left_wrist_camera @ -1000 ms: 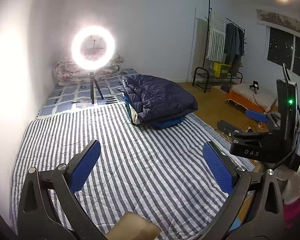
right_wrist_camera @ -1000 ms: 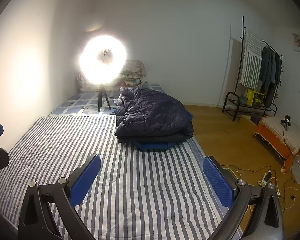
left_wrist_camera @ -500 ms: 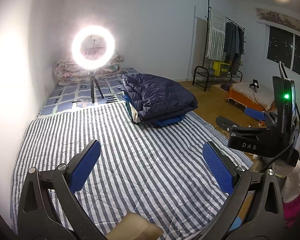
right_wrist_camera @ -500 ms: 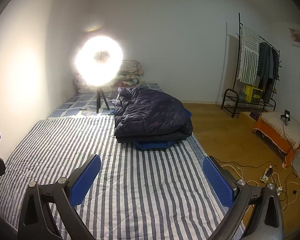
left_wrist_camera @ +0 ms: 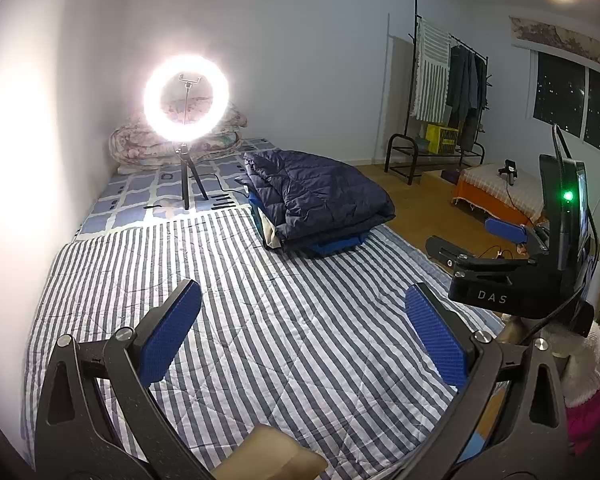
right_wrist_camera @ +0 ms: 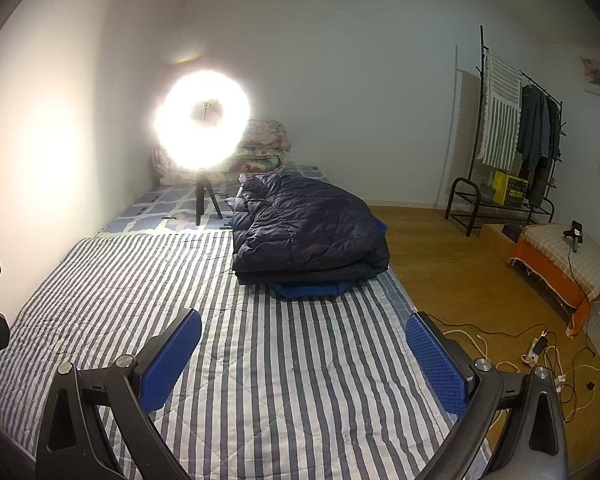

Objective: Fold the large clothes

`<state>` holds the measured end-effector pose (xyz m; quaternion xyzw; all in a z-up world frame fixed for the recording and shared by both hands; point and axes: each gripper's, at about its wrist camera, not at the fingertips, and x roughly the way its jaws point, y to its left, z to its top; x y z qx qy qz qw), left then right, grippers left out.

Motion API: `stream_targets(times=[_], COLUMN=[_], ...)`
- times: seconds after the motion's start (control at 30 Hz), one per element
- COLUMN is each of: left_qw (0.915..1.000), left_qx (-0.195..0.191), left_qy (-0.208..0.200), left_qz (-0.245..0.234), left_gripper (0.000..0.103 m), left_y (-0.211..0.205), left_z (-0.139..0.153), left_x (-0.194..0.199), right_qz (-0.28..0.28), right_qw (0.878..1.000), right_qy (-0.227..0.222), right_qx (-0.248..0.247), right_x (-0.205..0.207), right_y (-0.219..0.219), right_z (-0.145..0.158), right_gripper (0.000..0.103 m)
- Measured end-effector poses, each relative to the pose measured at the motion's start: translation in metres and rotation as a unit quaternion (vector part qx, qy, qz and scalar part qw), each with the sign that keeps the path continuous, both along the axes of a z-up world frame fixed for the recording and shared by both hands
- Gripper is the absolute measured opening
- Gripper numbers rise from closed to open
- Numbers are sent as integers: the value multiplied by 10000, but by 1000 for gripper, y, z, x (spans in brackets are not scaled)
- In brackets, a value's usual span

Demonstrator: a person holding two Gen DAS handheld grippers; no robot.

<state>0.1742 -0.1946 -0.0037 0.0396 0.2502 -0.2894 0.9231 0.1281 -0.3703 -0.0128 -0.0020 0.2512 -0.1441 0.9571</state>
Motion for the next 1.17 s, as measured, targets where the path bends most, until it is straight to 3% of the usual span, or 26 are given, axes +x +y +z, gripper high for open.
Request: stream_targets(times=[0.9,1.17], left_qw=[10000,9998], left_qx=[32,79], left_qy=[4,-169], left_qz=[-38,-82], left_gripper=[103,103], left_y=[1,3], left_z=[-1,-6], left_x=[2,0], right_qz=[40,33], right_qw=[10000,10000], right_qy=[63,71], right_qx=[13,12], right_x=[3,4], right_y=[1,1], right_z=[-6,-7], right_gripper=[103,103])
